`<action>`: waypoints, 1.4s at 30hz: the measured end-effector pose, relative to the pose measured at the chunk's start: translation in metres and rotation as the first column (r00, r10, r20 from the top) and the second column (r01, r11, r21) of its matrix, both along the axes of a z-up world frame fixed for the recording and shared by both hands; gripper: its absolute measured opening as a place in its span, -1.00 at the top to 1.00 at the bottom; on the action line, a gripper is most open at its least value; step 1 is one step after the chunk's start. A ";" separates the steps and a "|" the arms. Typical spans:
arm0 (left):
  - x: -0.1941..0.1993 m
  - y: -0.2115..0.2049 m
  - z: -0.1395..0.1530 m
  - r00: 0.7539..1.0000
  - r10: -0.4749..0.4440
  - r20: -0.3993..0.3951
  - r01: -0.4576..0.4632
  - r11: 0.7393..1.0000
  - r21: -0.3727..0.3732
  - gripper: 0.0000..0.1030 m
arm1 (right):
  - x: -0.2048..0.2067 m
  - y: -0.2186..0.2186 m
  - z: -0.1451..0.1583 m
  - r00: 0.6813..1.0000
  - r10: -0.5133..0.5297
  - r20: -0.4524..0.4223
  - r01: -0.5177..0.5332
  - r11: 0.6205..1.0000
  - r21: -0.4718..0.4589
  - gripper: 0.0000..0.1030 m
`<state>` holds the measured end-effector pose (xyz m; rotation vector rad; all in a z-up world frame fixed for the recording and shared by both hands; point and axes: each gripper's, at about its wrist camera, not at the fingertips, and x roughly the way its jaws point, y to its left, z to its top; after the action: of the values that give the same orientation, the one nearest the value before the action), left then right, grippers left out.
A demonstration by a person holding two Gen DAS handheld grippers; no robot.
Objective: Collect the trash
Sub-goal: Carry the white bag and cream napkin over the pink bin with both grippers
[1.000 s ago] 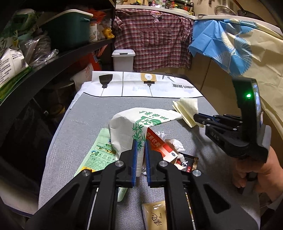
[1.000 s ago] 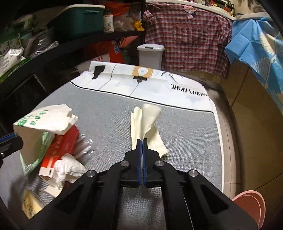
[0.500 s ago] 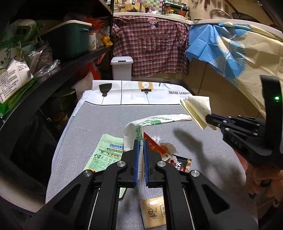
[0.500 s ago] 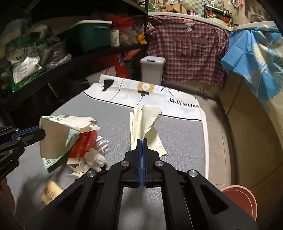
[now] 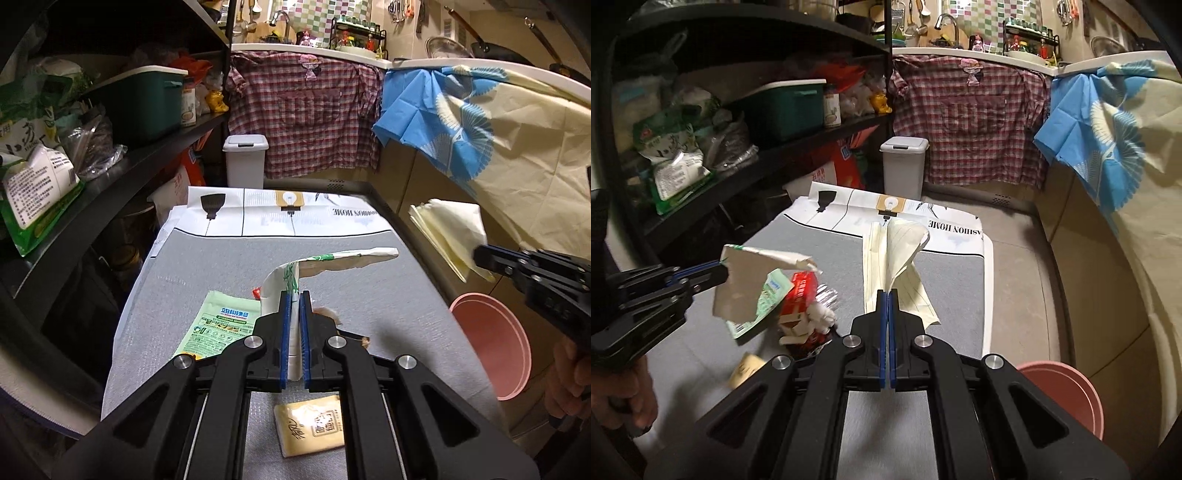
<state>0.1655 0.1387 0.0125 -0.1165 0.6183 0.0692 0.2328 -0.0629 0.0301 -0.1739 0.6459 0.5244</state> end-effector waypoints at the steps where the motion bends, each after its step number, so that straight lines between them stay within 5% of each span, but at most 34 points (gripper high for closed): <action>1: -0.002 0.000 0.002 1.000 -0.002 0.003 0.002 1.000 -0.003 0.90 | -0.005 -0.004 0.005 1.000 0.000 0.000 0.000 1.000 0.002 0.98; 16: -0.023 -0.024 0.020 0.998 -0.041 0.040 0.042 0.999 -0.004 0.90 | -0.065 -0.046 0.036 0.998 -0.021 0.067 0.018 0.999 0.036 0.98; 42: -0.019 -0.076 0.026 0.990 -0.137 0.040 0.137 0.991 -0.005 0.90 | -0.057 -0.118 0.032 0.978 -0.200 0.062 0.193 0.977 0.095 0.98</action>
<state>0.1464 0.0630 0.0380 -0.0825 0.5860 -0.0684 0.1761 -0.1805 0.0616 -0.0439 0.5625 0.3535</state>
